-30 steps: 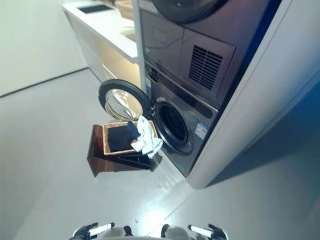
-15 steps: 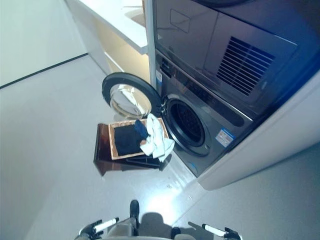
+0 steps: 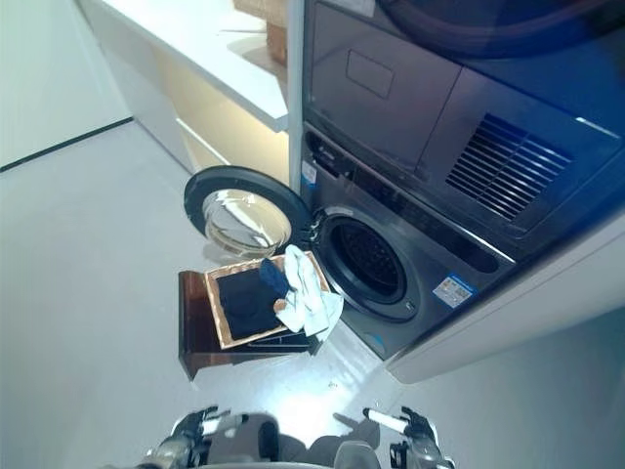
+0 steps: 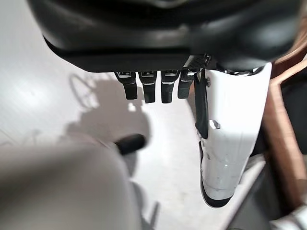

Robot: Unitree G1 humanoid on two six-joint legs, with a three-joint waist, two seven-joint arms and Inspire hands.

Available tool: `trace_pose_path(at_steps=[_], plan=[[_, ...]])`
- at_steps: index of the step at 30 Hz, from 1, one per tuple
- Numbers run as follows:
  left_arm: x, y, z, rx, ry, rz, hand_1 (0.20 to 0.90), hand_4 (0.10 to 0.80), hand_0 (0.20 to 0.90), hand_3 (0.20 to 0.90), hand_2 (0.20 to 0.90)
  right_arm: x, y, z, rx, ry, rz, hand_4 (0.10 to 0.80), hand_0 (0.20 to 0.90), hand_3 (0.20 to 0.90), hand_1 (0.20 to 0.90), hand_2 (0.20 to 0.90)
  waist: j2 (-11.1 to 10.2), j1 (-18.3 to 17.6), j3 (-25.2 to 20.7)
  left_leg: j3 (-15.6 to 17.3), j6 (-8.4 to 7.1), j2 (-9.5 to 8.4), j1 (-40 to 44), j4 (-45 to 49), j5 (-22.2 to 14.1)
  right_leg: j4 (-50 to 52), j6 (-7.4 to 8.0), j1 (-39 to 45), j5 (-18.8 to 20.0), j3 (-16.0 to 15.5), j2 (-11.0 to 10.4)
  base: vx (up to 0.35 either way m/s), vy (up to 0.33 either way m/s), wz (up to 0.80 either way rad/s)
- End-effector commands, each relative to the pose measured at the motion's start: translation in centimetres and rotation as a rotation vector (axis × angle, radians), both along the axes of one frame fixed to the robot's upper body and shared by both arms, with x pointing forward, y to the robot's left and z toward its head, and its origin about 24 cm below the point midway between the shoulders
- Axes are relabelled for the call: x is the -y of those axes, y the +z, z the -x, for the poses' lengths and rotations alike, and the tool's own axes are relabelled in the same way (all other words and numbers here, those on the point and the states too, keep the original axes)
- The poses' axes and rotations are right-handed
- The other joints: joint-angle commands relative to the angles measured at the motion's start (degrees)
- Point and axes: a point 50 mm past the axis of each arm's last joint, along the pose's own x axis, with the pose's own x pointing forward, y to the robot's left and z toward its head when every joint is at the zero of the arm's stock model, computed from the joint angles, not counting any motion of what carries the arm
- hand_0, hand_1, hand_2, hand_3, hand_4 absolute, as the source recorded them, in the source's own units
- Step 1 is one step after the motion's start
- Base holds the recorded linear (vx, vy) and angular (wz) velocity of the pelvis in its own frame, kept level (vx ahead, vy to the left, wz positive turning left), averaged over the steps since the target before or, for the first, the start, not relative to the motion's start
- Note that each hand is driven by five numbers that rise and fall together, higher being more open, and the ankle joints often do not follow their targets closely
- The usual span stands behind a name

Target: Pick up the clothes and place them into the washing machine

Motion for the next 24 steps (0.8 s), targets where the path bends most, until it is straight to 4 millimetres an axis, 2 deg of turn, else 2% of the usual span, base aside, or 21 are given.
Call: trace_pose_path(at_steps=[1, 2, 3, 4, 5, 7, 10, 15, 20, 24], plan=[[-1.2, 0.8, -1.7, 0.08, 0.052, -0.03, 0.9, 0.8, 0.9, 0.9, 0.9, 2.2, 1.4, -3.0, 0.101, -0.026, 0.075, 0.8, 0.9, 0.9, 0.9, 0.9, 1.18, 0.07, 4.37, -0.13, -7.58, 3.38, 2.3, 6.25, -5.99, -13.2, -0.55, 2.46, 13.94, -3.04, -1.72, 0.18, -0.122, 0.16], [-1.2, 0.8, -1.7, 0.08, 0.052, -0.03, 0.9, 0.8, 0.9, 0.9, 0.9, 2.2, 1.4, -3.0, 0.101, -0.026, 0.075, 0.8, 0.9, 0.9, 0.9, 0.9, 1.24, 0.02, 4.51, -0.2, -7.59, 3.45, 2.41, 6.34, -6.1, -13.3, -0.54, 2.7, 13.96, -3.13, -1.67, 0.156, -0.119, 0.09], [-1.0, 0.7, -1.5, 0.084, 0.08, -0.022, 0.9, 0.8, 0.9, 0.9, 0.9, 2.3, 1.5, -3.3, 0.107, -0.012, 0.081, 0.8, 0.9, 0.9, 0.9, 0.9, 0.98, -0.01, 5.15, 0.0, -7.95, 3.63, 2.78, 8.27, -7.47, -14.25, 0.24, 1.79, 15.62, -4.31, -2.96, 0.206, -0.227, 0.11], [-0.7, 0.6, -1.4, 0.082, 0.097, -0.007, 0.9, 0.8, 0.9, 0.9, 0.9, 2.4, 1.6, -3.4, 0.113, 0.002, 0.087, 0.8, 0.9, 0.9, 0.9, 0.9, 0.04, -0.4, 6.05, -0.15, -8.07, 3.56, 3.03, 12.35, -9.85, -11.04, 0.28, 1.8, 15.22, -4.17, -3.35, 0.261, -0.315, 0.1], [-0.3, 0.5, -1.5, 0.082, 0.096, 0.004, 0.9, 0.8, 0.9, 0.9, 0.9, 2.6, 1.8, -3.7, 0.122, 0.014, 0.094, 0.8, 0.9, 0.9, 0.9, 0.9, -0.12, -0.93, 5.76, -0.24, -8.32, 3.94, 2.78, 13.09, -9.96, -9.05, -0.15, 1.44, 14.39, -3.13, -2.32, 0.227, -0.327, 0.15], [0.4, 0.2, -1.0, 0.073, 0.107, 0.027, 0.9, 0.8, 0.9, 0.9, 0.9, 3.1, 1.8, -3.5, 0.118, 0.007, 0.107, 0.8, 0.9, 0.9, 0.9, 0.9, -0.39, -0.99, 4.46, -0.43, -9.34, 5.02, 4.38, 11.58, -9.15, -9.55, -0.58, 3.94, 14.06, -5.66, -2.21, 0.151, -0.231, 0.63], [1.8, 0.0, -0.9, 0.073, 0.074, 0.057, 0.9, 0.8, 0.9, 0.9, 0.9, 3.7, 2.0, -3.5, 0.121, 0.001, 0.119, 0.8, 0.9, 0.9, 0.9, 0.9, 0.24, -1.28, 1.87, -1.3, -9.7, 6.0, 5.53, 7.0, -7.39, -12.83, -0.46, 6.65, 14.04, -6.78, -1.22, 0.121, -0.144, 0.71], [2.7, 0.1, -1.8, 0.083, -0.027, 0.06, 0.9, 0.8, 0.9, 0.9, 0.9, 3.7, 2.3, -4.2, 0.13, 0.031, 0.124, 0.8, 0.9, 0.9, 0.9, 0.9, 0.93, -1.25, 0.99, -1.83, -9.3, 5.58, 6.43, 4.07, -6.52, -12.66, -0.39, 7.2, 13.69, -6.3, -0.94, 0.06, -0.017, -0.03], [2.6, 0.2, -2.2, 0.091, -0.057, 0.049, 0.9, 0.8, 0.9, 0.9, 0.9, 3.2, 2.0, -3.9, 0.103, 0.073, 0.112, 0.8, 0.9, 0.9, 0.9, 0.9, 1.32, -0.97, 0.95, -2.13, -8.85, 4.96, 7.63, 2.28, -6.58, -12.03, -0.01, 7.51, 13.39, -6.0, -1.42, 0.046, 0.046, 0.03], [2.5, 0.4, -2.8, 0.101, -0.082, 0.039, 0.9, 0.8, 0.9, 0.9, 0.9, 2.8, 2.0, -4.4, 0.106, 0.11, 0.111, 0.8, 0.9, 0.9, 0.9, 0.9, 1.58, -0.95, 1.44, -2.29, -9.04, 5.34, 7.69, 1.07, -5.83, -9.4, -0.1, 5.64, 12.2, -4.88, -0.98, -0.007, -0.008, -0.03]])
